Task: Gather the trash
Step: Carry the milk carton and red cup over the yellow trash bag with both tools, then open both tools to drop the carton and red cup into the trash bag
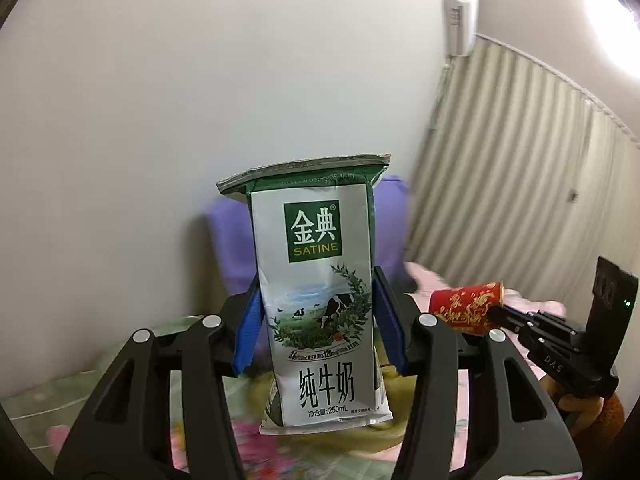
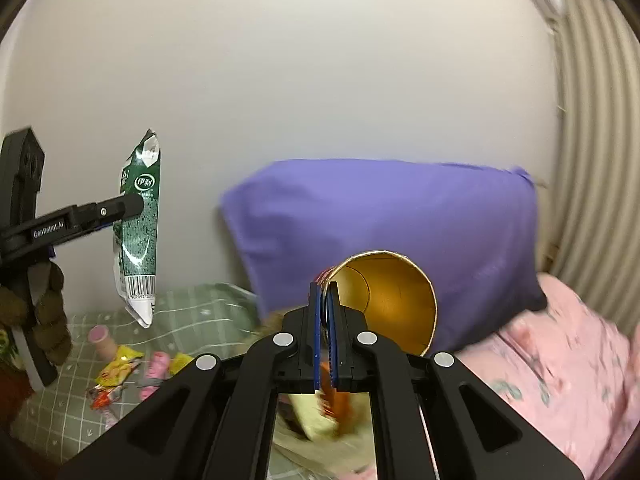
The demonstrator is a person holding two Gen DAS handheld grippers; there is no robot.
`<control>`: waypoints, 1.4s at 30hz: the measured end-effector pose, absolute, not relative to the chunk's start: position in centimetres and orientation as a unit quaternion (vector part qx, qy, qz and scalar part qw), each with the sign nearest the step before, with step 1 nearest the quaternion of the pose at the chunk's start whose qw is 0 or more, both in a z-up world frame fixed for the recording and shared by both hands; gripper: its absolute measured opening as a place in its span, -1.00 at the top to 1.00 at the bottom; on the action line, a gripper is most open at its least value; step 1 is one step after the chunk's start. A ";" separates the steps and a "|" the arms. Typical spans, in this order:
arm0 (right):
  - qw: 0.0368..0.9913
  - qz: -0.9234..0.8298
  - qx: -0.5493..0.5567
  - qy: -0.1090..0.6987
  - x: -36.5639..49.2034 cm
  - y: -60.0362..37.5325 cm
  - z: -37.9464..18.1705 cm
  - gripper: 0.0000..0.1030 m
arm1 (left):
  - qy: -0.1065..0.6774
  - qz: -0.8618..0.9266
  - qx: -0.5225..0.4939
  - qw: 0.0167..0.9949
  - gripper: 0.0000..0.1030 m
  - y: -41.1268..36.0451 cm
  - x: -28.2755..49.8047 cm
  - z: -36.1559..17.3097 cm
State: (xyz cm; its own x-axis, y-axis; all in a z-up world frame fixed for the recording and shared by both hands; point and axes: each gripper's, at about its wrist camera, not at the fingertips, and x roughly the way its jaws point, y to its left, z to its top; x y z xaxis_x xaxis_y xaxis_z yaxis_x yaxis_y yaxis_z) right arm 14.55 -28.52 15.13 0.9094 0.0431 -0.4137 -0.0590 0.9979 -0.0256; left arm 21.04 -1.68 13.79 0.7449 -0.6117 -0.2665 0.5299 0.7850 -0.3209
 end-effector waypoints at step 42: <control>0.933 0.100 0.074 0.338 23.5 -34.2 5.2 0.89 | 0.433 -0.343 -0.067 0.831 0.07 -10.6 29.0 0.6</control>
State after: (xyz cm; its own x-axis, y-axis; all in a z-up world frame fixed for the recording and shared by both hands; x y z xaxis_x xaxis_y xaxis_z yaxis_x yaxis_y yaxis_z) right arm 23.52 -34.15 5.25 0.7516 0.2362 -0.6159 -0.1355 0.9691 0.2063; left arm 29.00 -10.63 0.62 0.3888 -0.6280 -0.6741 0.5121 0.7556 -0.4086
